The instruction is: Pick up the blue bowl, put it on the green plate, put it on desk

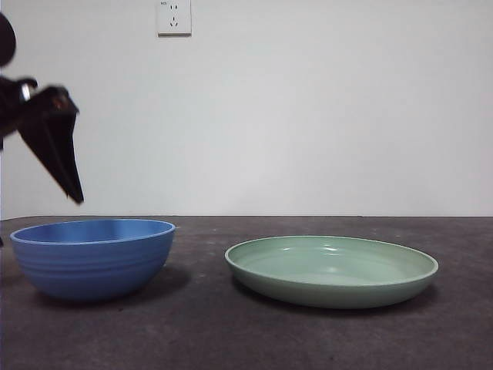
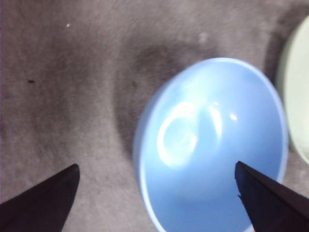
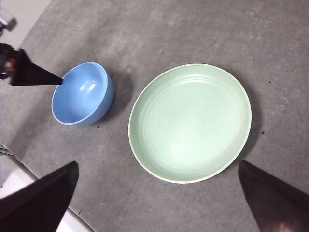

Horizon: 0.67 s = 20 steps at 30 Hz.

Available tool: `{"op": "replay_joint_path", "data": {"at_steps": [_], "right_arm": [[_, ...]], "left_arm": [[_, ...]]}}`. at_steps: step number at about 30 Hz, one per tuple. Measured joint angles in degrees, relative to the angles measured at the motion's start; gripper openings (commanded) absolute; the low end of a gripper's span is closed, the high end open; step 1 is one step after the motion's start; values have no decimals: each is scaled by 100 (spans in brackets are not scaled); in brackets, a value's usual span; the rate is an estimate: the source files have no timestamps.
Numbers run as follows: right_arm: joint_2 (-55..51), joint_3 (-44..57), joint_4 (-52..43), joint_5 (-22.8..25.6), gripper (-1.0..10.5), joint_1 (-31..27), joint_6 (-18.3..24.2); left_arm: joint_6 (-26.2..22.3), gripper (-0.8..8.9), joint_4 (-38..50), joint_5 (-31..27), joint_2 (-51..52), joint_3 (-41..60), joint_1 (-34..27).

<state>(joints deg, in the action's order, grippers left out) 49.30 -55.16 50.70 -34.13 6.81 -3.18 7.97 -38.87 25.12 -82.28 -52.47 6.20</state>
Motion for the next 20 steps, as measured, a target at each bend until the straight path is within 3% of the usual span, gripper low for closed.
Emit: {"op": "replay_joint_path", "data": {"at_steps": [3, 14, 20], "right_arm": [[-33, 0, 61, 0, 615, 0, 0], [-37, 0, 140, 0, 615, 0, 0], [-37, 0, 153, 59, 614, 0, 0]], "left_arm": [[0, 450, 59, -7, -291, 0, 0], [-98, 14, 98, -17, -483, 0, 0], [-166, 8, 105, -42, -487, 0, 0]]}}
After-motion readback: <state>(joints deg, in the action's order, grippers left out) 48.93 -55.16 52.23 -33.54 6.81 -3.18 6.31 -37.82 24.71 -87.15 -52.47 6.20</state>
